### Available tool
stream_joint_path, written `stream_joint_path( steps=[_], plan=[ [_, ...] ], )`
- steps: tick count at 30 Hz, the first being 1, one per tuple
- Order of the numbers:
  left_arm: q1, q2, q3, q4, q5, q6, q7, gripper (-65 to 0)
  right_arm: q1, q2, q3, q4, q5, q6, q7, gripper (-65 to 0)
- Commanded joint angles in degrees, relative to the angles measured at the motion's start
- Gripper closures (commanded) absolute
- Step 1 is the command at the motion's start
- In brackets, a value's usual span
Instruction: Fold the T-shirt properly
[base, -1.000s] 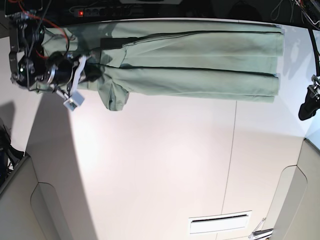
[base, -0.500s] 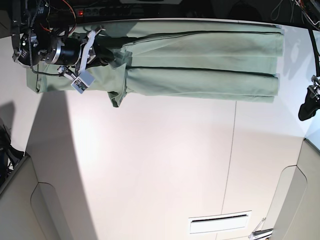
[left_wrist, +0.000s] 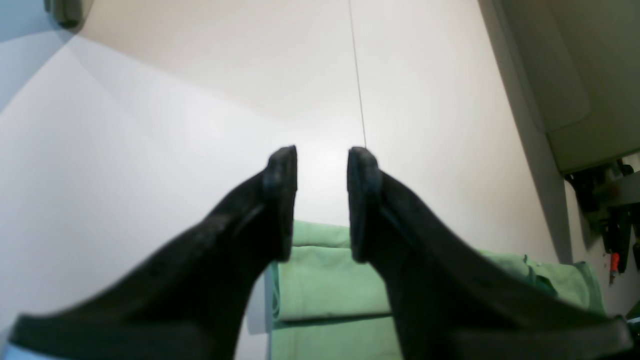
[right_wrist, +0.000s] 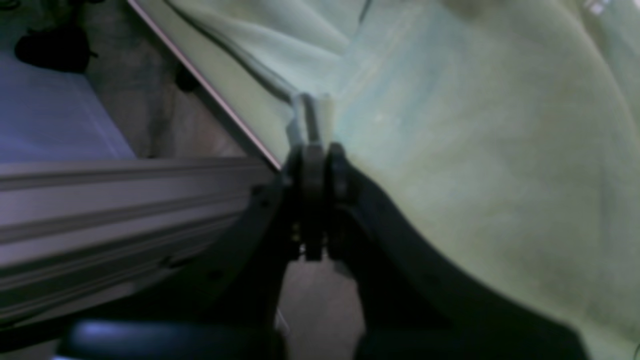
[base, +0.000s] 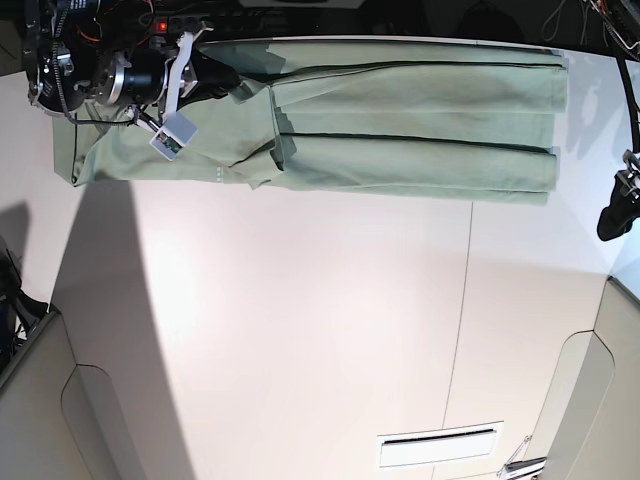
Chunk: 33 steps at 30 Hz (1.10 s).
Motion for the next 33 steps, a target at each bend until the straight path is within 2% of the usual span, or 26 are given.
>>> stream_joint_path(
  steps=[1,4,5,7,8,9,16,20,24,28,33],
  plan=[
    [-0.4,-1.4,-0.4,1.0,-1.3,-0.7,-1.0,-19.8,0.2,0.5,0.3,1.0,0.7,0.2,0.6,0.0],
    [-0.4,-1.4,-0.4,1.0,-1.3,-0.7,0.3,-19.9,0.2,0.5,0.3,1.0,-0.7,0.2,0.7,0.0],
    [-0.4,-1.4,-0.4,1.0,-1.3,-0.7,1.0,-20.0,0.2,0.5,0.3,1.0,-0.7,0.2,0.7,-4.8],
    [0.0,-1.4,-0.4,1.0,-1.3,-0.7,1.6,-22.9,0.2,0.5,0.3,1.0,-0.7,0.2,2.2,-24.8],
    [0.5,-1.5,-0.4,1.0,-1.3,-0.7,1.6,-24.4,0.2,0.5,0.3,1.0,-0.7,0.2,3.0,-30.6],
    [1.0,-1.5,-0.4,1.0,-1.5,-0.7,1.6,-25.1,0.2,0.5,0.3,1.1,-0.7,0.2,3.5,-32.4],
    [7.7,-1.4,-0.4,1.0,-2.3,-0.7,1.5,-25.5,0.8,0.5,0.6,6.6,-4.7,0.2,3.7,-32.1],
    [10.7,-0.4,-0.8,1.0,-1.9,-0.7,1.5,-25.7,2.6,0.5,2.8,10.8,-9.8,0.1,7.0,-32.1],
    [13.7,1.4,-0.8,0.9,2.5,-0.7,-0.1,-33.4,4.9,0.5,6.6,11.4,-15.5,-1.4,9.5,-32.1],
    [17.1,3.7,-0.8,0.9,9.0,-0.7,-6.4,-33.5,5.6,0.5,11.1,11.0,-17.6,-1.6,9.9,-32.1],
    [17.6,7.8,-0.7,0.9,9.9,-0.7,-7.1,-33.5,5.6,0.5,15.0,9.7,-17.6,-1.6,11.1,-32.1]
  ],
)
